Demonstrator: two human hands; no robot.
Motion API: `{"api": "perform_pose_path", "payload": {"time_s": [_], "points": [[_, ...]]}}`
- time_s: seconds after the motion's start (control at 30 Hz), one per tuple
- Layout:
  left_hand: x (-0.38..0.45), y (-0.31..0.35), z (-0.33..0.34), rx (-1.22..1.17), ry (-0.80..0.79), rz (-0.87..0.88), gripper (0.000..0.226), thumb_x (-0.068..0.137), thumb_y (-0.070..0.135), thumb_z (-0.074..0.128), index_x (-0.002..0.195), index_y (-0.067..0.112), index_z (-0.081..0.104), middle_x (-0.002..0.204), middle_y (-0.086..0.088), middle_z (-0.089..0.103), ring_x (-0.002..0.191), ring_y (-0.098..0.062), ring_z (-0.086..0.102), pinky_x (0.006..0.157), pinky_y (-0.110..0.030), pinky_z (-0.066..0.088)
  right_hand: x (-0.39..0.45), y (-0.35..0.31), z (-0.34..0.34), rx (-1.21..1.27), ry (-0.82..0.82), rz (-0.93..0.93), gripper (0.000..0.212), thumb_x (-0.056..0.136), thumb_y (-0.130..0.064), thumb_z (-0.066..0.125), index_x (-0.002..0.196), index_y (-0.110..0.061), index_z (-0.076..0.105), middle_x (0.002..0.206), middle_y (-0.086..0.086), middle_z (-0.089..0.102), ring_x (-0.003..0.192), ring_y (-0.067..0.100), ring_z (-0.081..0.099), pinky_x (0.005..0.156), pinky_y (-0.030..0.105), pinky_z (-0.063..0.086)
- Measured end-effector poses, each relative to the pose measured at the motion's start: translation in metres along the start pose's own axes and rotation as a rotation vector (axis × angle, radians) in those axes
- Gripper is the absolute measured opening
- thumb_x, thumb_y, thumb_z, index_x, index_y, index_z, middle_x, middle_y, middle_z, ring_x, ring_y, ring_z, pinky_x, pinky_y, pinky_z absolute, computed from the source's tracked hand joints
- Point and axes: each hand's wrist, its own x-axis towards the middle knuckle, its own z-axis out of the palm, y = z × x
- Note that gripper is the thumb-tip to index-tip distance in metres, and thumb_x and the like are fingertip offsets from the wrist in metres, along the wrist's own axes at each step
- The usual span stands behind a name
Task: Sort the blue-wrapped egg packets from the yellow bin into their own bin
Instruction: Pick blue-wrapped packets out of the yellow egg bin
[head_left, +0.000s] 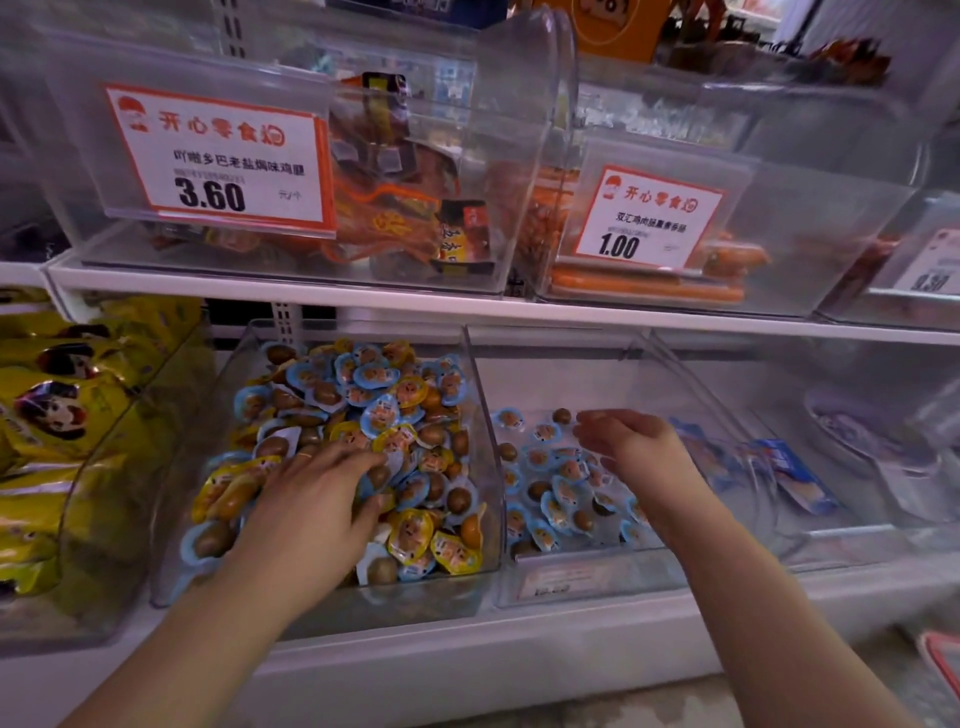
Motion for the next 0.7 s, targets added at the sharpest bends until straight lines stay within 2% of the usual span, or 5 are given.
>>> {"api": "perform_pose_path", "payload": {"time_s": [0.17,0.27,0.43,0.53,0.7], "points": [[-0.001,0.005,-0.008,-0.226,0.160,-0.003,0.024,0.086,0.033,0.072,0.110,0.031,0.072,0.112,0.015,0.060,0.104,-0.014,0.058,0.089,-0.033,0.047,-0.021,-0.024,0.034,0.050,0.094,-0.272,0.026,0.093,-0.008,0.055,0.087,-0.025,0.073,0.080,-0.009,0.077,0.078,0.009,0.073,0.068,0.023,0.056],[-0.001,-0.003,-0.019,-0.420,0.315,-0.074,0.025,0.085,0.028,0.075,0.109,0.029,0.072,0.110,0.014,0.061,0.103,-0.007,0.058,0.088,-0.021,0.045,-0.048,-0.045,0.065,-0.036,0.048,-0.520,0.022,0.091,-0.019,0.055,0.087,-0.034,0.070,0.085,-0.018,0.074,0.071,0.002,0.068,0.056,0.010,0.047],[-0.010,-0.023,-0.037,-0.735,0.426,-0.212,0.027,0.089,0.023,0.071,0.107,0.044,0.069,0.097,0.020,0.069,0.087,0.008,0.065,0.072,-0.005,0.047,-0.069,-0.044,0.123,-0.498,-0.273,-0.694,0.037,0.095,-0.018,0.056,0.130,-0.027,0.062,0.127,-0.004,0.060,0.108,0.009,0.059,0.092,0.026,0.049],[-0.016,-0.031,-0.041,-0.884,0.407,-0.286,0.031,0.097,0.017,0.058,0.104,0.044,0.070,0.094,0.022,0.072,0.076,0.002,0.070,0.068,-0.015,0.052,-0.063,-0.031,0.143,-0.711,-0.446,-0.602,0.056,0.098,-0.021,0.054,0.152,-0.024,0.038,0.146,0.003,0.042,0.134,0.026,0.041,0.110,0.034,0.037],[-0.024,-0.038,-0.044,-0.986,0.334,-0.317,0.050,0.098,0.000,0.044,0.090,0.039,0.074,0.100,0.012,0.074,0.075,-0.007,0.073,0.064,-0.023,0.058,-0.045,-0.026,0.159,-0.800,-0.305,-0.596,0.062,0.099,-0.023,0.049,0.156,-0.018,0.027,0.159,0.006,0.031,0.137,0.035,0.035,0.112,0.043,0.035]]}}
